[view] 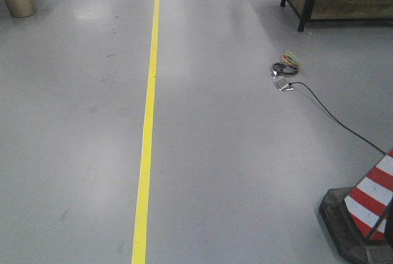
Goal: Move and align brake pads A on conveyor
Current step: 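Turn and approach the black belt conveyor with both pads held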
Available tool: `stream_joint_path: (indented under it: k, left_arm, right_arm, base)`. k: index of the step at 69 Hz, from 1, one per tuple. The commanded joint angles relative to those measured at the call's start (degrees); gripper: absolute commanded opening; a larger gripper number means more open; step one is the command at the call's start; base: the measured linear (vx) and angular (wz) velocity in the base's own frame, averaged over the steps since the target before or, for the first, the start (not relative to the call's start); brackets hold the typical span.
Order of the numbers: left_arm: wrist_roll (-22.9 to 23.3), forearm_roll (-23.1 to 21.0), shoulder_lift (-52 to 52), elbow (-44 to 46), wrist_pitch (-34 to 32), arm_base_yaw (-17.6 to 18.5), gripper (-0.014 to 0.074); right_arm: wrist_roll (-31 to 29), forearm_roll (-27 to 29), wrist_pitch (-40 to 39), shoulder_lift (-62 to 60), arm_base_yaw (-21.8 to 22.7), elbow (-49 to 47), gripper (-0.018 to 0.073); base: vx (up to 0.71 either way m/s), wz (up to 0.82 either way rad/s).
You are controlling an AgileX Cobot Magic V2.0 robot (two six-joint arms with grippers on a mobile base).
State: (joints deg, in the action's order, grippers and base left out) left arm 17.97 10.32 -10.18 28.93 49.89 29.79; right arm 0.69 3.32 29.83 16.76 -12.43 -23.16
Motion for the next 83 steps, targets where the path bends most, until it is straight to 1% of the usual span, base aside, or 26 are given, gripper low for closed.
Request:
stream_joint_path:
  k: [1, 16, 28, 65, 83]
  left_arm:
    - [0.06, 0.47, -0.85, 1.63, -5.17, -0.14, -0.0006]
    - [0.06, 0.47, -0.85, 1.63, -5.17, -0.14, -0.0006]
    - [0.06, 0.47, -0.85, 1.63, -5.17, -0.14, -0.0006]
    - [0.06, 0.47, -0.85, 1.63, -5.17, -0.14, -0.0006]
    - [0.06, 0.47, -0.85, 1.63, -5.17, -0.14, -0.0006]
  right_arm:
    - [-0.69, -0.26, -5.7, 0.33, 0.39, -1.84, -0.0004]
    - [-0.69, -0.26, -5.7, 0.33, 0.39, -1.84, -0.0004]
    - [-0.69, -0.26, -5.7, 0.33, 0.39, -1.84, -0.0004]
    - [-0.69, -0.26, -5.7, 0.33, 0.39, -1.84, -0.0004]
    - [-0.69, -0.26, -5.7, 0.33, 0.39, -1.84, -0.0004]
  base:
    - [0.45, -0.03]
    - [0.42, -0.14]
    - [0.36, -0.53]
    - [0.25, -0.96]
    - [0.21, -0.83]
